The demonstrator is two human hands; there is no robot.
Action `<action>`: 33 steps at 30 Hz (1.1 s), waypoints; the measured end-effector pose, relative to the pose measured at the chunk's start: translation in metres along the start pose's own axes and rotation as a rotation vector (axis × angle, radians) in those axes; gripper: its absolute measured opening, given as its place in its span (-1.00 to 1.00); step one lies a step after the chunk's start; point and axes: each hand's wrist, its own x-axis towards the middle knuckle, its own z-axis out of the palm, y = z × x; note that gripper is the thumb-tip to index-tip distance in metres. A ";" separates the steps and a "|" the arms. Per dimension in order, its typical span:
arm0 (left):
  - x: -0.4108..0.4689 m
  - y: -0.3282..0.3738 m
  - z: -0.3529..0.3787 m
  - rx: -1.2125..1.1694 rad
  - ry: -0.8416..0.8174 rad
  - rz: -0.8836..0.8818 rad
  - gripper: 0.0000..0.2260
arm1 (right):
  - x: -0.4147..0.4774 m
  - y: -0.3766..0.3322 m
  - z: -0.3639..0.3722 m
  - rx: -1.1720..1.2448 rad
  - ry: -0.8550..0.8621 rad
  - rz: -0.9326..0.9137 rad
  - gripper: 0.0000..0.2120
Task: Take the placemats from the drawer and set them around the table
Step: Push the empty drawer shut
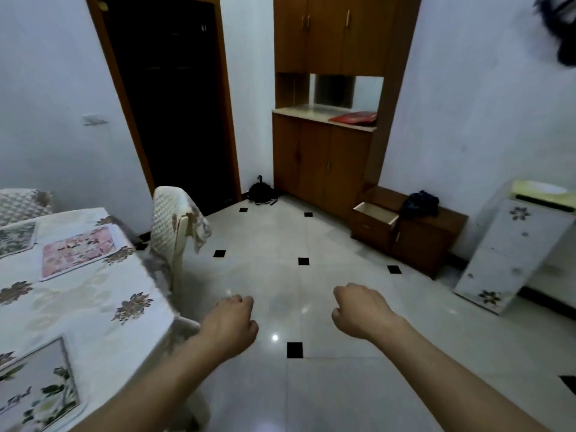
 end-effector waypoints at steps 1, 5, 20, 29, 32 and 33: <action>0.013 0.010 0.003 0.000 0.003 0.017 -0.84 | 0.003 0.016 0.001 0.008 -0.001 0.027 -0.90; 0.065 0.037 0.018 0.024 -0.014 0.101 -0.84 | 0.020 0.061 0.008 0.029 -0.013 0.116 -0.89; 0.362 0.074 0.028 0.021 0.026 0.315 -0.81 | 0.201 0.193 -0.021 0.012 -0.018 0.386 -0.93; 0.513 0.130 0.053 0.086 -0.022 0.404 -0.73 | 0.311 0.299 -0.008 0.080 -0.061 0.461 -0.92; 0.566 0.152 0.062 0.109 -0.041 0.393 -0.70 | 0.364 0.345 -0.004 0.098 -0.073 0.442 -0.93; 0.586 0.160 0.064 0.119 -0.045 0.381 -0.71 | 0.385 0.362 -0.003 0.103 -0.076 0.432 -0.92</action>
